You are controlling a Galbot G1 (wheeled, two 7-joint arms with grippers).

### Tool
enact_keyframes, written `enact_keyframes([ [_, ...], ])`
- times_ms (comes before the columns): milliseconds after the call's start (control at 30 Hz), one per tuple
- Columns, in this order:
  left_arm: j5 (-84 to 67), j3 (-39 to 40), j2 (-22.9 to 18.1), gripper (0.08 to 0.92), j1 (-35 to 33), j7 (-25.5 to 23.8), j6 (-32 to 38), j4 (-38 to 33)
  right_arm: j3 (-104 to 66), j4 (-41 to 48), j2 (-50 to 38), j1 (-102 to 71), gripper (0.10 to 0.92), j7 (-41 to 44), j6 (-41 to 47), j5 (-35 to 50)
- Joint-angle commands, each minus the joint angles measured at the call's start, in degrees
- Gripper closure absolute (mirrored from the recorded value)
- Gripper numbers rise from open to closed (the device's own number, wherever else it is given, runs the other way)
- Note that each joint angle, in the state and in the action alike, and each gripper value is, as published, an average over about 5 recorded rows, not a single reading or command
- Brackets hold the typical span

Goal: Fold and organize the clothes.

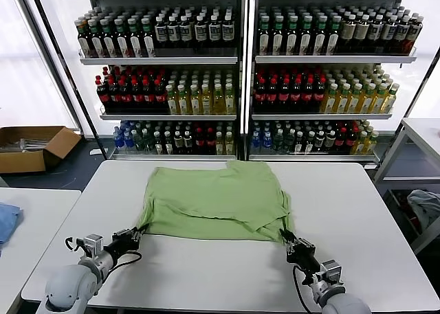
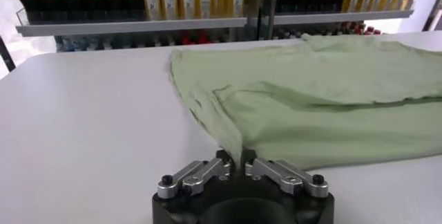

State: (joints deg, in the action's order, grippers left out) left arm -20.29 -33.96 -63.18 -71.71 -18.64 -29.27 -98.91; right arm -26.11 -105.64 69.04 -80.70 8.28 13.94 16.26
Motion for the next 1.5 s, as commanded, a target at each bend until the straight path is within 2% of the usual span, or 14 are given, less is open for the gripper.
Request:
enact_keyframes([
  [33,-0.1,0.0,0.1,0.887,-0.7,0.0,-0.2,-0.8,-0.2,-2.1,-0.6,-3.0,0.92,0.3,0.6,0.2],
  [300,-0.2,-1.4,1.1,0.895,-6.4,0.2,-0.4,-7.2,-1.8,-4.9,-1.7,-8.1,0.92,1.1,0.3,2.7],
  [400,-0.2,-1.8,1.2,0.895,-7.5,0.1,-0.3,-8.4,-2.3,-6.1,-2.2,-7.7,0.892,1.1,0.2,3.8],
  [733,0.5,-1.0,-0.7,0.895,-7.0,0.3,-0.4,-8.8,-2.9,-13.4,-4.9,-7.7,0.612,-0.2,3.0,6.1],
  [1100,0.9,-1.2,-1.2,0.895,-8.0,0.3,-0.3,-9.5,-0.8,-9.6,-4.4,-7.1,0.311,-2.7,5.0,5.8],
  [1200,0.8,-1.3,-1.2,0.896,-7.9,0.2,-0.3,-9.5,-0.6,-8.9,-4.3,-7.1,0.323,-3.1,6.1,6.4],
  [1500,0.8,-1.5,-0.7,0.897,-8.3,0.0,-0.2,-9.3,-0.3,-9.0,-3.9,-6.9,0.575,-3.2,6.8,9.3],
])
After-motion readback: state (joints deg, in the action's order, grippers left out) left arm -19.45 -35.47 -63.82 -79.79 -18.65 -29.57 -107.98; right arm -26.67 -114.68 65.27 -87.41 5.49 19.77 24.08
